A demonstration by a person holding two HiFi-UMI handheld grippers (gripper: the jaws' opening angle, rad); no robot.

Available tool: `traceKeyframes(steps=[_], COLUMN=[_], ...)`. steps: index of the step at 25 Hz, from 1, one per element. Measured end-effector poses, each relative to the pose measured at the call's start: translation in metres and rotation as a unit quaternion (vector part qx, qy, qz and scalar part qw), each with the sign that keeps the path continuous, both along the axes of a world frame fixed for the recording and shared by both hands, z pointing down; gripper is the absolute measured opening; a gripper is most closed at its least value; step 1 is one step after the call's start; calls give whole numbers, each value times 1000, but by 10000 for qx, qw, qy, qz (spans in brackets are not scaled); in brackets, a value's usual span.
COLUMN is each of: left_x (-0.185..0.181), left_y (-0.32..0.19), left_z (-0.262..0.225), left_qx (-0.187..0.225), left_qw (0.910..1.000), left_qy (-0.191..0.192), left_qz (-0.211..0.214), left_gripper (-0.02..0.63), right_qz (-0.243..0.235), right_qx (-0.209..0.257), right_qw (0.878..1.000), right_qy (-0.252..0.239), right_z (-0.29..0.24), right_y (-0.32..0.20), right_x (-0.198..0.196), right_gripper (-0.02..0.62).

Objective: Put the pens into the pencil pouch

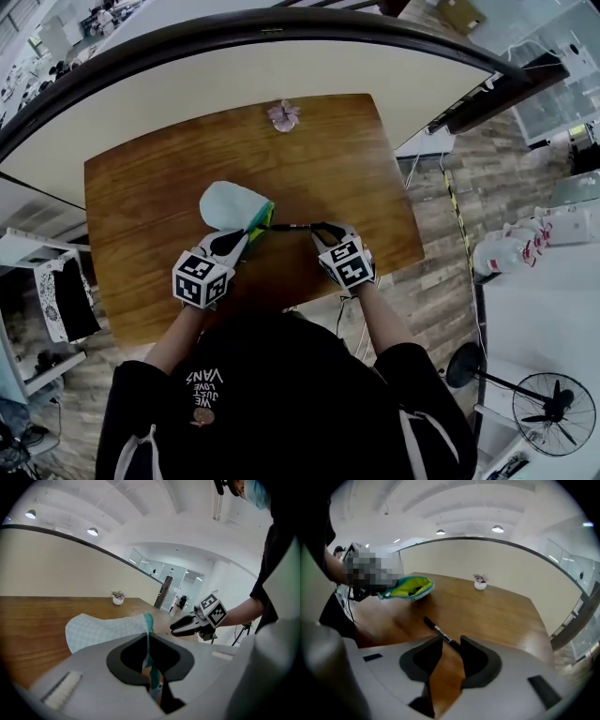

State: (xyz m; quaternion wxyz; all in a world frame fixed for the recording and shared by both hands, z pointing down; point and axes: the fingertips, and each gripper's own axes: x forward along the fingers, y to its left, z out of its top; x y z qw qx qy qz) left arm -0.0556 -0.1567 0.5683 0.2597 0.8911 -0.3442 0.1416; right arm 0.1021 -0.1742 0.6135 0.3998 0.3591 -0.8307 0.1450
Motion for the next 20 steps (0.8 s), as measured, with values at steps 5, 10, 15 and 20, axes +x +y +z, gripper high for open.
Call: traceKeyframes(steps=[5,10,15,20], left_x=[-3,-4,-4,-5], left_y=[7,16,18,18], left_z=[12,21,24,23], left_qx=[-145,-341,-393,-393], left_qw=[9996,9983,9970,9961], left_qy=[-170,-178,-168,-146], left_qz=[-160,-437,-644,-782], left_gripper=[25,23,24,24], right_qz=[-569,-1225,-1627,-1657], right_qx=[-98,-320,-439,-361], right_qw=[9974,9892,9833,9838], right_qy=[426,742,690,584], right_z=[23,44,49,50], right_y=[-3,-11,-11,-7], right_x=[20,28,26,23], right_gripper=[91,97,97,66])
